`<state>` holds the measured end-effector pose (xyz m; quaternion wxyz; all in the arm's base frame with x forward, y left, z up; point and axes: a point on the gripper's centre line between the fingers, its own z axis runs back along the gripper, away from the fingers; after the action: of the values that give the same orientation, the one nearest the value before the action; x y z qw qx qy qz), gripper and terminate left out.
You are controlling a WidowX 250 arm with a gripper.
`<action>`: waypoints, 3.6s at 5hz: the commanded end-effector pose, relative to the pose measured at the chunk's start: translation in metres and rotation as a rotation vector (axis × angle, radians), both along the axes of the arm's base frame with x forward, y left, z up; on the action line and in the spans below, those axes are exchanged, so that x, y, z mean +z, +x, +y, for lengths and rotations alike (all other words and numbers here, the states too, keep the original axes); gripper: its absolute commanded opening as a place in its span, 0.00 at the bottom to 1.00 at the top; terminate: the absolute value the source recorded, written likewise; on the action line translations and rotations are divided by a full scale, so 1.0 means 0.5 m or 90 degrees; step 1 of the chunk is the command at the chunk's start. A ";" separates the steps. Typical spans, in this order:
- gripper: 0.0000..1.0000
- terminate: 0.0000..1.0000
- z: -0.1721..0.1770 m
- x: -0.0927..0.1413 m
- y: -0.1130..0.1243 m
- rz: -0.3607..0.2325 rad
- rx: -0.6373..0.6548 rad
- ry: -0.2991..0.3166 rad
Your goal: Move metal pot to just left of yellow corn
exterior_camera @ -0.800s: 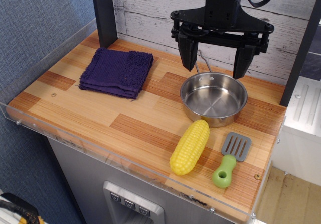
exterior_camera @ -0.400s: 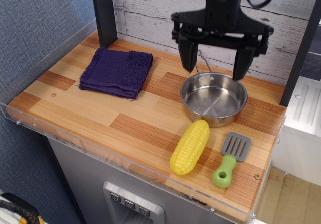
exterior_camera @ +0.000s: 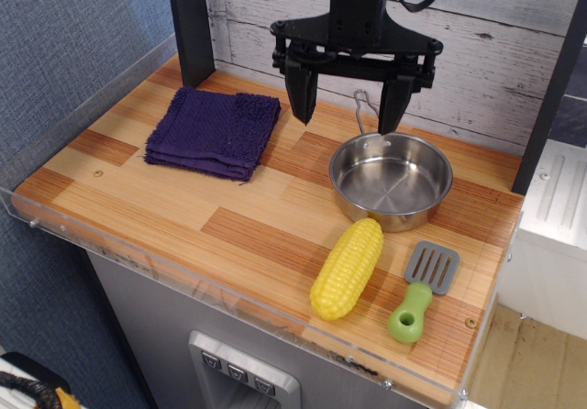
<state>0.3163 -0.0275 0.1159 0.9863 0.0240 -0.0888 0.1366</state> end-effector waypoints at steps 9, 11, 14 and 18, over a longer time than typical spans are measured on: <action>0.00 0.00 0.006 -0.159 0.057 -0.015 -0.025 0.040; 0.00 0.00 -0.043 -0.075 0.032 -0.059 -0.026 0.006; 0.00 0.00 0.038 0.052 -0.012 -0.124 0.070 -0.029; 0.00 0.00 0.221 -0.024 -0.100 -0.005 0.143 0.042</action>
<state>0.2670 0.0800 0.0930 0.9651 0.0650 -0.0768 0.2419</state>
